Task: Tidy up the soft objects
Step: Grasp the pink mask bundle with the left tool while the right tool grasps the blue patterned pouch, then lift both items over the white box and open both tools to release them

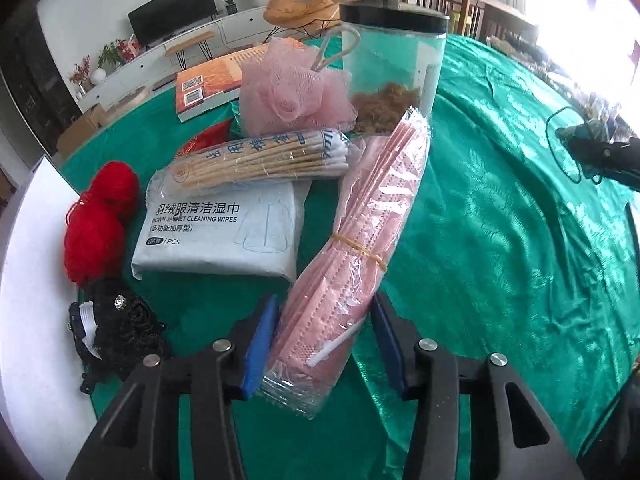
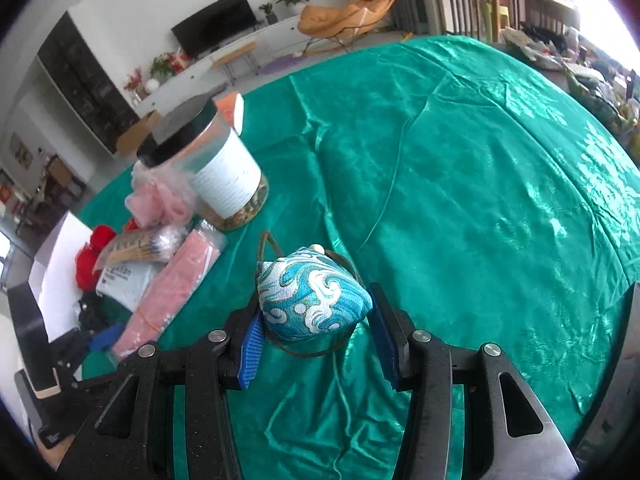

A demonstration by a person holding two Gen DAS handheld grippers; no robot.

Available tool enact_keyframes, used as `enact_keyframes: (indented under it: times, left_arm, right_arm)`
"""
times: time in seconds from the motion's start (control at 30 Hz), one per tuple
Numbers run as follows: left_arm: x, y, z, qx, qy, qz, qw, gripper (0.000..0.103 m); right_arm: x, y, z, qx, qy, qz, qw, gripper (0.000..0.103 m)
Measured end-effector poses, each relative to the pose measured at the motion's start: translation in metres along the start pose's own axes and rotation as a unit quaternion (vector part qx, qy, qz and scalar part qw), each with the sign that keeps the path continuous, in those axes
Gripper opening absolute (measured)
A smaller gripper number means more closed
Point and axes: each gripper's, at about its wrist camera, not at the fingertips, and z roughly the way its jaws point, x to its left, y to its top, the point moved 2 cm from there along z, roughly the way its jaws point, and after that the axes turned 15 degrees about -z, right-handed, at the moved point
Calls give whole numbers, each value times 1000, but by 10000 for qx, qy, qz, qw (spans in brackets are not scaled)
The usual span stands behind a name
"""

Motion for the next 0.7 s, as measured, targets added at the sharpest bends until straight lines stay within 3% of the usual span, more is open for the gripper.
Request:
enact_keyframes:
  times: [0.1, 0.2, 0.37, 0.53, 0.7]
  left_arm:
    - [6, 1, -11, 56, -533, -356, 9979, 42]
    - [19, 2, -35, 36, -1115, -878, 9899, 41]
    - [54, 6, -93, -381, -1581, -1292, 9782, 40]
    - [116, 6, -158, -966, -1668, -1656, 9672, 39]
    - [202, -19, -214, -1461, -1167, -2040, 9609, 39]
  right_arm:
    - [-13, 14, -1, -43, 34, 232, 9997, 50]
    - [-26, 38, -6, -339, 221, 618, 9973, 50]
    - [-10, 82, -28, -756, 429, 541, 9947, 50]
    - [75, 97, -60, -950, 1016, -100, 9902, 50]
    - [207, 86, -85, -984, 2115, -790, 9692, 50]
